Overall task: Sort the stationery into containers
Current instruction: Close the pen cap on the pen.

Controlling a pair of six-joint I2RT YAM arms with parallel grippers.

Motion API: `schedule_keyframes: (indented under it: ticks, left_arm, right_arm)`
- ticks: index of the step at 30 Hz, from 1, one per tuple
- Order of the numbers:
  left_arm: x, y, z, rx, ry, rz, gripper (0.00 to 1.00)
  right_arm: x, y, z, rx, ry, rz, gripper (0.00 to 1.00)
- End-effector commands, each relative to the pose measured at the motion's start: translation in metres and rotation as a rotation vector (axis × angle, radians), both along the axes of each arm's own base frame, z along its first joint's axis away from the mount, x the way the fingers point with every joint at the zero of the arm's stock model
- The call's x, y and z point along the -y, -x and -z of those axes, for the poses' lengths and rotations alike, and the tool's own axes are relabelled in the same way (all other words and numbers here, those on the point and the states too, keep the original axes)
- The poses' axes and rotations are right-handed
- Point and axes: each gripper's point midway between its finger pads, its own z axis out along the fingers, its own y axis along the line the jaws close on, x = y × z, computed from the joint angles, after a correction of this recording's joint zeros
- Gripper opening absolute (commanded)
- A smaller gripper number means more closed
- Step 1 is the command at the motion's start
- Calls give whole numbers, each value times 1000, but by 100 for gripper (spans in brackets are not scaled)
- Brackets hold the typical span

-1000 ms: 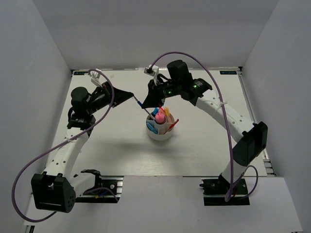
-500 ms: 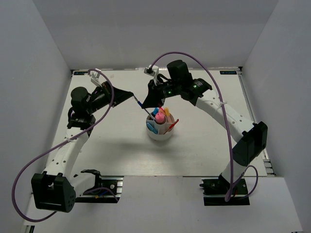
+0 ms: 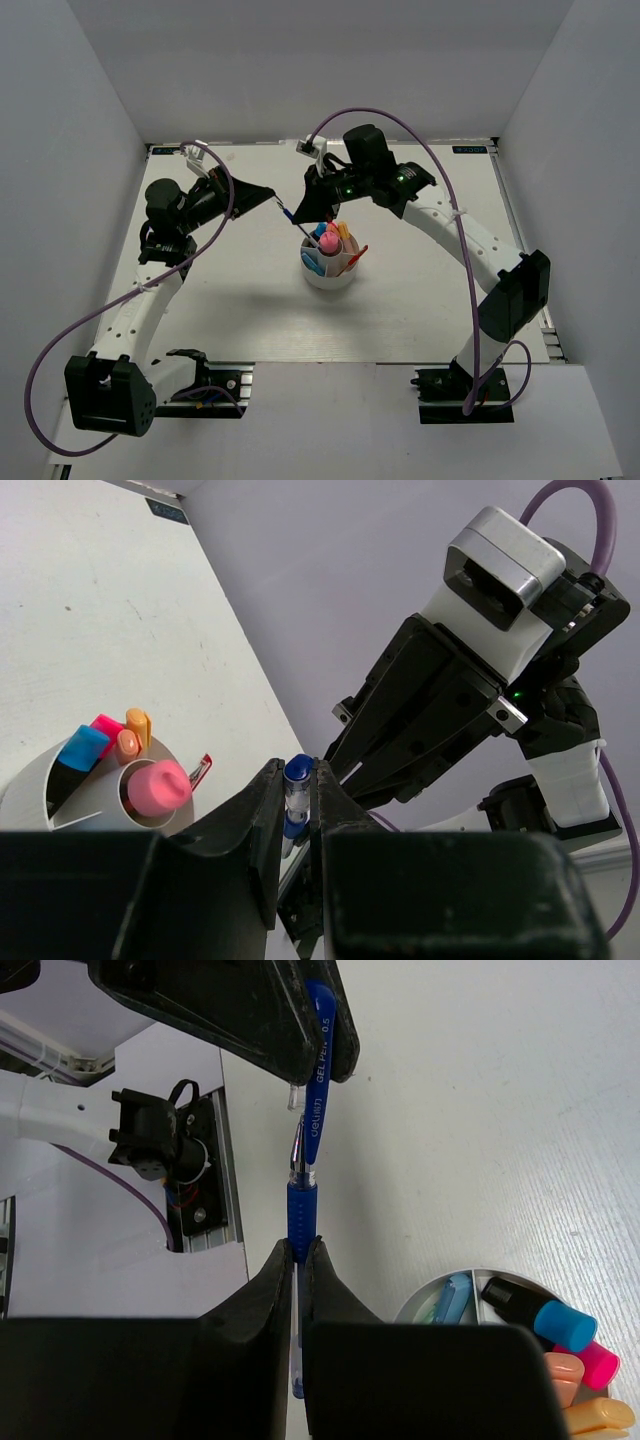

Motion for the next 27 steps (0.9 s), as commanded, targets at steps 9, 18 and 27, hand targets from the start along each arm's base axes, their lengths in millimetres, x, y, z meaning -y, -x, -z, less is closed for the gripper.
schedule_keyframes:
  ticks: [9,18,27]
  left_arm:
    - [2,8,-6,57,-14,17,0]
    - [3,11,9,62,-55,19,0]
    - [5,14,27,13,-69,27,0]
  right_arm:
    - [-7,-9,-22,59,-51,3,0]
    - [-15,-13,-26,28,-71,2,0]
    - [-23,-19,-39,41,-101,12,0]
